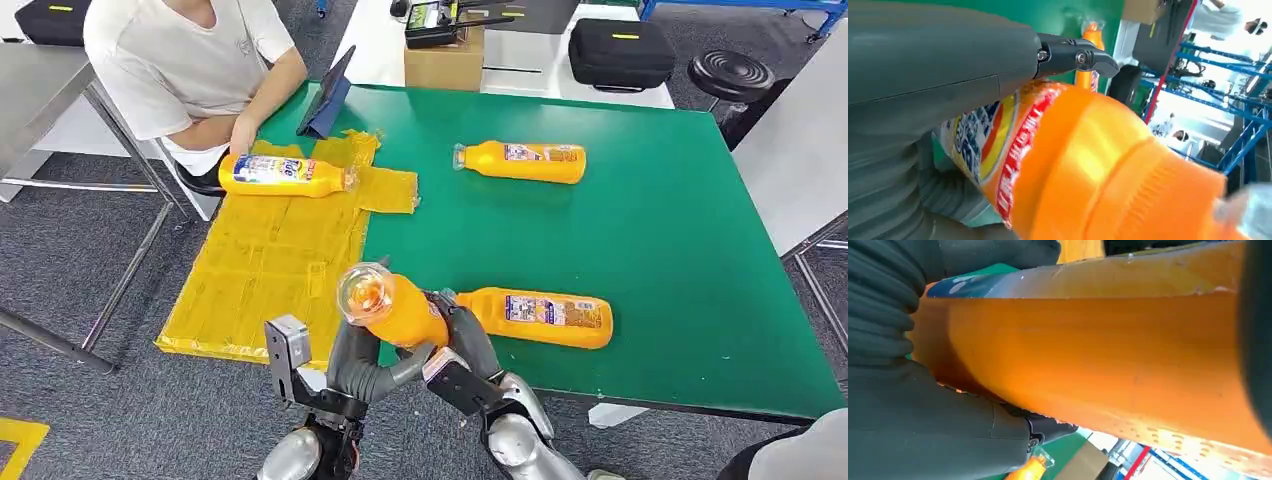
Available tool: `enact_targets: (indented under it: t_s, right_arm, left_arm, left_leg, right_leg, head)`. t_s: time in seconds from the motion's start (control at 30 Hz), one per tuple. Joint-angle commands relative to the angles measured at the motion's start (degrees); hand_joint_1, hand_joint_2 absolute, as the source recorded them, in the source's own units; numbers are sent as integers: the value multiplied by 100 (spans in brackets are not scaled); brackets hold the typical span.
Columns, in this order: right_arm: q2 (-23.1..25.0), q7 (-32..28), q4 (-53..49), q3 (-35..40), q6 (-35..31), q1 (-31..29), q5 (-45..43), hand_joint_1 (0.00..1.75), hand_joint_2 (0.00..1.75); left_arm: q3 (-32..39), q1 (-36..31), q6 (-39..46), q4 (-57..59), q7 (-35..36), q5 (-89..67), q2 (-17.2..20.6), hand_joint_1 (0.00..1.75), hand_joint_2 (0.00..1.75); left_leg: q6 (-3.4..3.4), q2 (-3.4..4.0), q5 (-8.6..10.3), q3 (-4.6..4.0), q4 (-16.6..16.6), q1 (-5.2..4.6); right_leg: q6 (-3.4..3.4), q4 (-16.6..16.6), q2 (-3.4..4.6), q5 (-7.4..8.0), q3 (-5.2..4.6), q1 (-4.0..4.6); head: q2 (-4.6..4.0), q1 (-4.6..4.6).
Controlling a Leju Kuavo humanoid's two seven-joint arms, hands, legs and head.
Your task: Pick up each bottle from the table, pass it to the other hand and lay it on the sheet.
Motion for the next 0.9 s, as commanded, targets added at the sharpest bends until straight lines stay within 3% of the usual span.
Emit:
enact_targets:
  t_s: [0.03, 0.33, 0.37, 0.4, 0.5, 0.53, 0.57, 0.63, 0.67, 0.9]
  right_arm:
    - [-128, 171, 561, 360, -160, -369, 293, 175, 175]
    - [-74, 117, 668, 365, -144, -443, 330, 175, 175]
    - [-73, 89, 688, 385, -147, -464, 355, 175, 175]
    - [-59, 73, 697, 375, -138, -467, 330, 175, 175]
    - [3, -113, 667, 360, -108, -483, 197, 175, 175]
    - [12, -122, 646, 347, -127, -481, 185, 96, 175]
    - [37, -124, 614, 322, -114, -469, 126, 2, 175]
    - [78, -166, 534, 278, -87, -418, -1, 0, 175]
    - [87, -205, 507, 271, -116, -401, -20, 0, 0]
    - [225, -234, 555, 255, -395, -395, -25, 0, 0]
  left_arm:
    - [-17, -195, 174, 374, -14, -244, 114, 0, 175]
    - [58, -220, -118, 428, 366, 250, 101, 0, 175]
    - [94, -216, -226, 427, 470, 433, 114, 38, 175]
    - [110, -216, -266, 426, 488, 490, 117, 169, 175]
    - [180, -186, -501, 314, 535, 819, 123, 175, 175]
    - [181, -182, -522, 288, 542, 856, 127, 175, 175]
    - [185, -165, -558, 229, 553, 924, 138, 175, 175]
    - [160, -150, -570, 140, 551, 951, 165, 175, 175]
    - [172, -133, -581, 119, 554, 1001, 155, 175, 175]
    - [367, -133, -448, 33, 497, 1259, 95, 175, 175]
  left_leg:
    - [-8, 2, -6, 28, -8, 3]
    - [-7, 7, -5, 21, -5, 3]
    - [-5, 7, -3, 16, -5, 1]
    - [-9, 10, -8, 30, -5, 3]
    - [-9, 9, -8, 29, -5, 4]
    - [-7, 10, -7, 22, -3, 2]
    - [-7, 14, -7, 17, -2, 2]
    - [-8, 11, -9, 22, -1, 2]
    - [-6, 7, -5, 13, -3, 2]
    - [-6, 7, -4, 11, -3, 2]
  right_leg:
    - [-12, -8, -4, -6, 28, 4]
    - [-11, -5, 2, -3, 20, 5]
    - [-8, -4, 3, -2, 14, 2]
    - [-13, -5, 3, -6, 27, 5]
    - [-14, -4, 3, -6, 26, 6]
    - [-11, -2, 5, -5, 19, 4]
    - [-10, -2, 9, -3, 13, 3]
    - [-12, 0, 5, -7, 20, 3]
    - [-9, -2, 3, -3, 12, 3]
    - [-8, -1, 3, -3, 8, 3]
  head:
    - [0, 2]
    - [-2, 2]
    - [0, 0]
    - [0, 2]
    - [0, 2]
    - [0, 2]
    - [-2, 0]
    - [0, 2]
    - [0, 4]
    - [0, 0]
